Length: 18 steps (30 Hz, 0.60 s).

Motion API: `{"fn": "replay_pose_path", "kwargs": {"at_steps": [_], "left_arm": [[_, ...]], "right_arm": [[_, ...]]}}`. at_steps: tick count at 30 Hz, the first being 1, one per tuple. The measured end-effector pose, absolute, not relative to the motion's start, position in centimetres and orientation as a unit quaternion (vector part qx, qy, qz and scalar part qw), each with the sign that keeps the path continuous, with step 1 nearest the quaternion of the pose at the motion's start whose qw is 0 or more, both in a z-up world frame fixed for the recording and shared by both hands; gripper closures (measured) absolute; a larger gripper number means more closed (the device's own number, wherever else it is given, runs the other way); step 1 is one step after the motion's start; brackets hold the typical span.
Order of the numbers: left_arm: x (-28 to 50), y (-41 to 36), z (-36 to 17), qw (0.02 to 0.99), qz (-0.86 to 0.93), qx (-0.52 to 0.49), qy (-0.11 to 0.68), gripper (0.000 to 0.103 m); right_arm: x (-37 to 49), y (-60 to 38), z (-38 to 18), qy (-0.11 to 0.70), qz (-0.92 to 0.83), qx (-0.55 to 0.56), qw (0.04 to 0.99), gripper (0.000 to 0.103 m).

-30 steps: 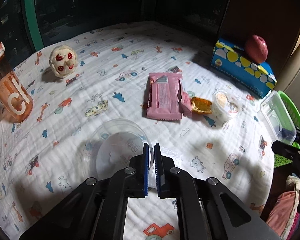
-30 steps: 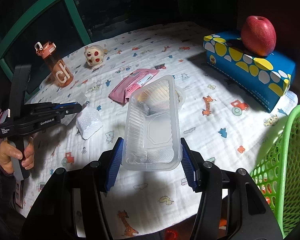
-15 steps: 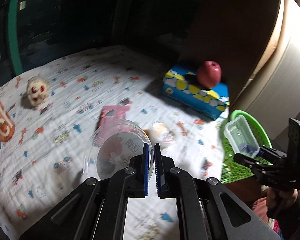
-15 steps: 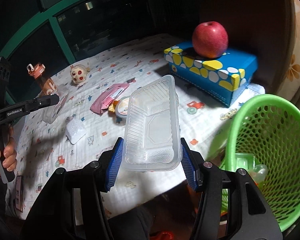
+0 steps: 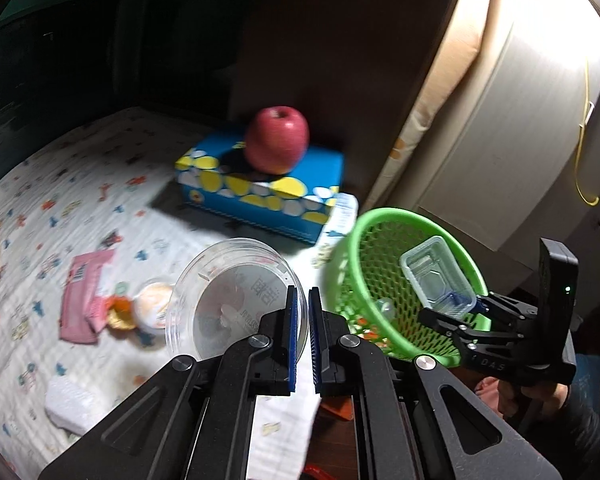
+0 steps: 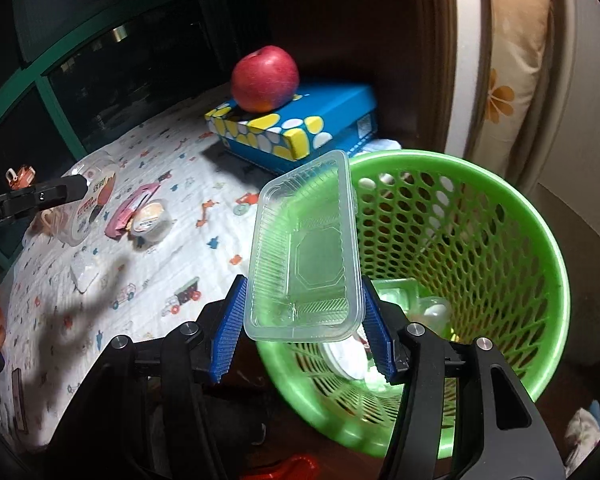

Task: Collect trash
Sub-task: 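Carry the bowl and tray to the green wastebasket and release both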

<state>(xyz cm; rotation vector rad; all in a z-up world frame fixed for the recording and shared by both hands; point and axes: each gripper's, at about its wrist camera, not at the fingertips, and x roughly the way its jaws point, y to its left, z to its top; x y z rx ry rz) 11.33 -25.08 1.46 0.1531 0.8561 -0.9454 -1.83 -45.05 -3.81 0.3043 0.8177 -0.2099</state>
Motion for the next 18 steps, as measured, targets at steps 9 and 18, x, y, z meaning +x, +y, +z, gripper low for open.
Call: {"fn": "replay_pose_path", "kwargs": {"at_steps": [9, 18], "left_arm": [[8.5, -31.9, 1.3, 0.769, -0.489, 0.095, 0.401, 0.097], [6.7, -37.0, -0.1, 0.736, -0.518, 0.106, 0.422, 0.097]], "right_arm": [[-4.8, -49.5, -5.1, 0.399, -0.153, 0.174, 0.888, 0.046], [-7.7, -52.2, -5.1, 0.387, -0.179, 0.194, 0.884, 0.039]]}}
